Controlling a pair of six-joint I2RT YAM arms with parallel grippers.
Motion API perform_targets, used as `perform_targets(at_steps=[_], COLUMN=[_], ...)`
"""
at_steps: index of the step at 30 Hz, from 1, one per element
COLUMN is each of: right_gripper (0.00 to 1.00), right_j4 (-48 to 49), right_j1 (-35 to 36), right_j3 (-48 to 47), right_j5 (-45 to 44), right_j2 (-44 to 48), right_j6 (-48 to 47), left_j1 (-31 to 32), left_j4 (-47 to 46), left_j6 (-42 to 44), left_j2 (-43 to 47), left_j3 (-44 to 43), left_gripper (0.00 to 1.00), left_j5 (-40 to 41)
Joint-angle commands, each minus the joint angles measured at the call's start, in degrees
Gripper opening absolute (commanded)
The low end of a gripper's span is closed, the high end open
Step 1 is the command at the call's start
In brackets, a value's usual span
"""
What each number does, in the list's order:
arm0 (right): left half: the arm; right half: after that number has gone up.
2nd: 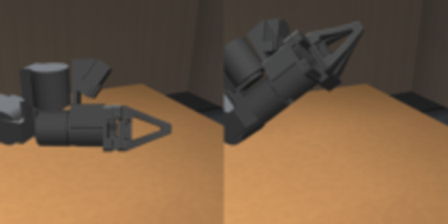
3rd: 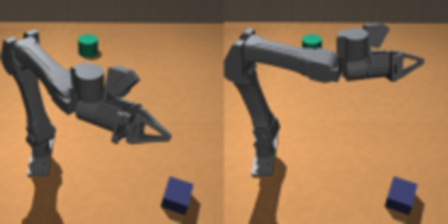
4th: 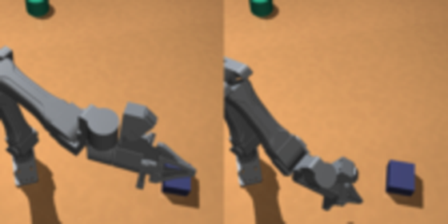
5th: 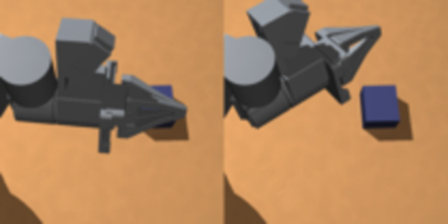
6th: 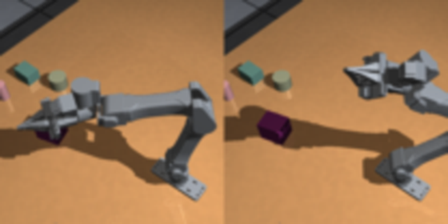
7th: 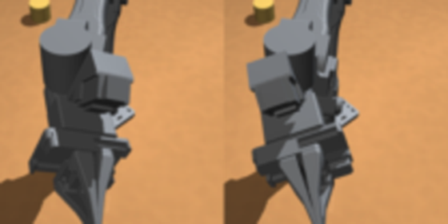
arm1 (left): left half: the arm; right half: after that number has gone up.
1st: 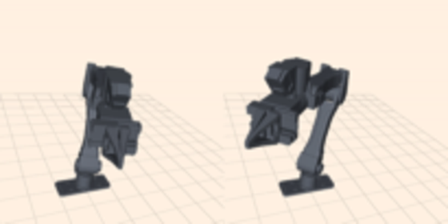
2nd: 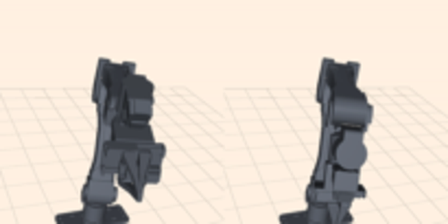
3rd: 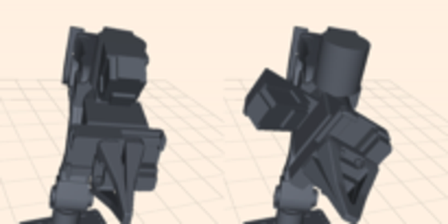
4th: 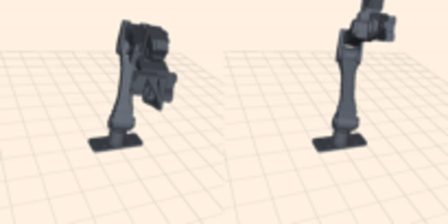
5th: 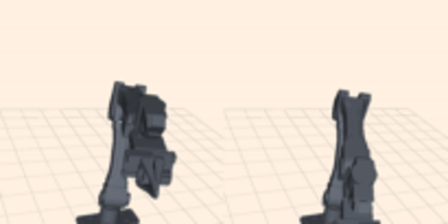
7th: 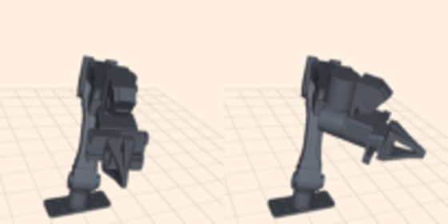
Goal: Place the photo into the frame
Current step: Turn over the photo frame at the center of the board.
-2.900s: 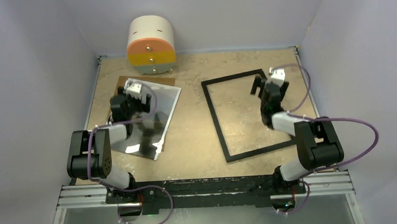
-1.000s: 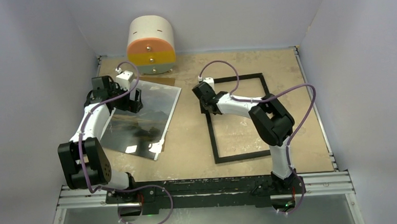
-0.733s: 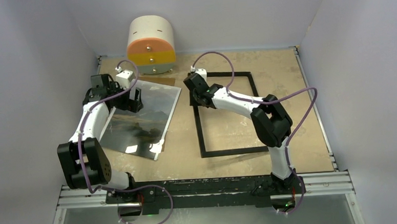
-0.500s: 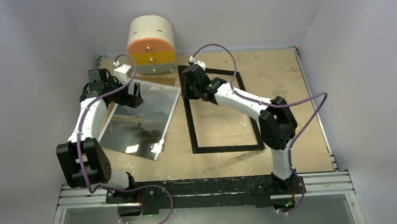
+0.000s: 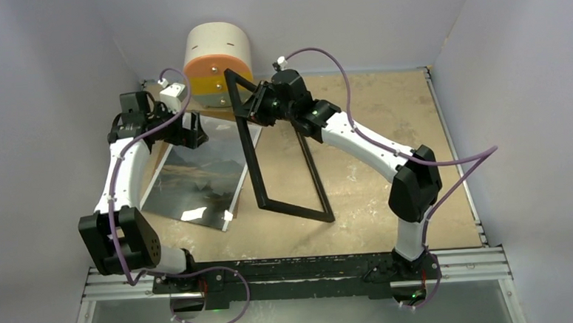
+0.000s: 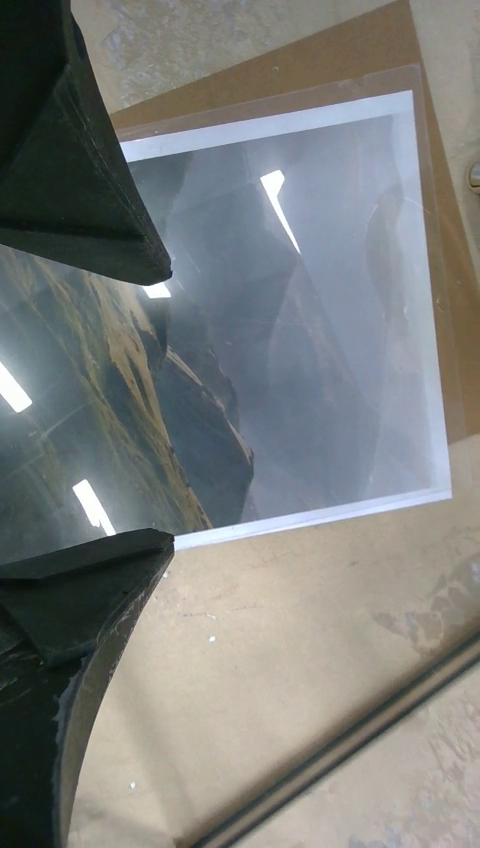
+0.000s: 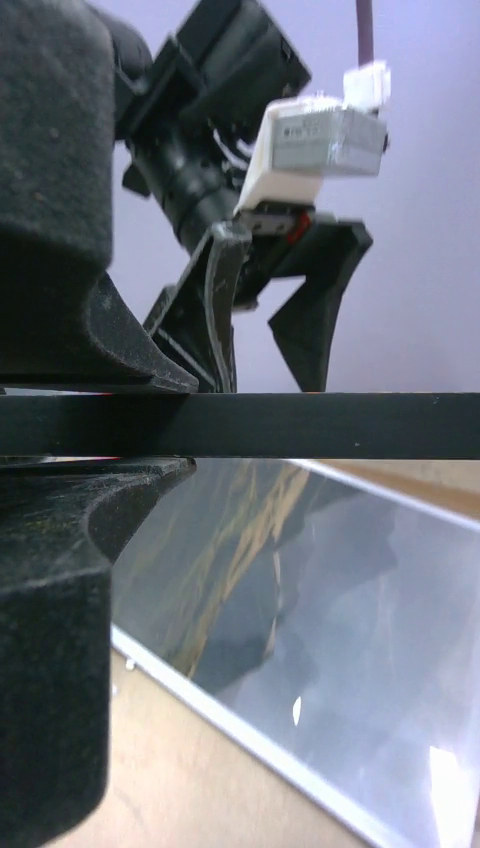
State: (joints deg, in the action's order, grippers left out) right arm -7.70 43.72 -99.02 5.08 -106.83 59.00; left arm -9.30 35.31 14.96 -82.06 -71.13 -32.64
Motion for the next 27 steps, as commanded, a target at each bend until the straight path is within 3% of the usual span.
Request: perform_targets(at_steps=[1,10,19,22,27], right_gripper=[0.00,0.00,0.00,0.11,0.58], right_j4=[8.7,27.2,32.7,32.9,26.9], right_j1=[-0.8,-4.1,-12.5,-15.1,-20.6], right_j3=[-3.1,11.7,20.9,24.5,28.3], right_j5=[4.5,9.0,19.1,23.4,27.3], right_j2=[4.3,10.4,13.9,15.3,19.3], right_j6=[7.7,21.7,26.5,27.1,23.5], left_j1=[0.1,0.1,2.7,5.4,8.6], left_j4=[1.3,0.5,-3.6,-5.0,-6.4], left_j6=[-1.8,-3.5,-7.0,-7.8,-8.4], left_j2=[3.4,6.0,5.7,5.3,2.9], left_j3=[-3.5,-4.4,-4.4,-5.0,-6.1], left_gripper=[1.00,1.00,1.00,1.00,1.00], left_j5=[-3.6,-7.0,-7.5,-5.9,-3.8])
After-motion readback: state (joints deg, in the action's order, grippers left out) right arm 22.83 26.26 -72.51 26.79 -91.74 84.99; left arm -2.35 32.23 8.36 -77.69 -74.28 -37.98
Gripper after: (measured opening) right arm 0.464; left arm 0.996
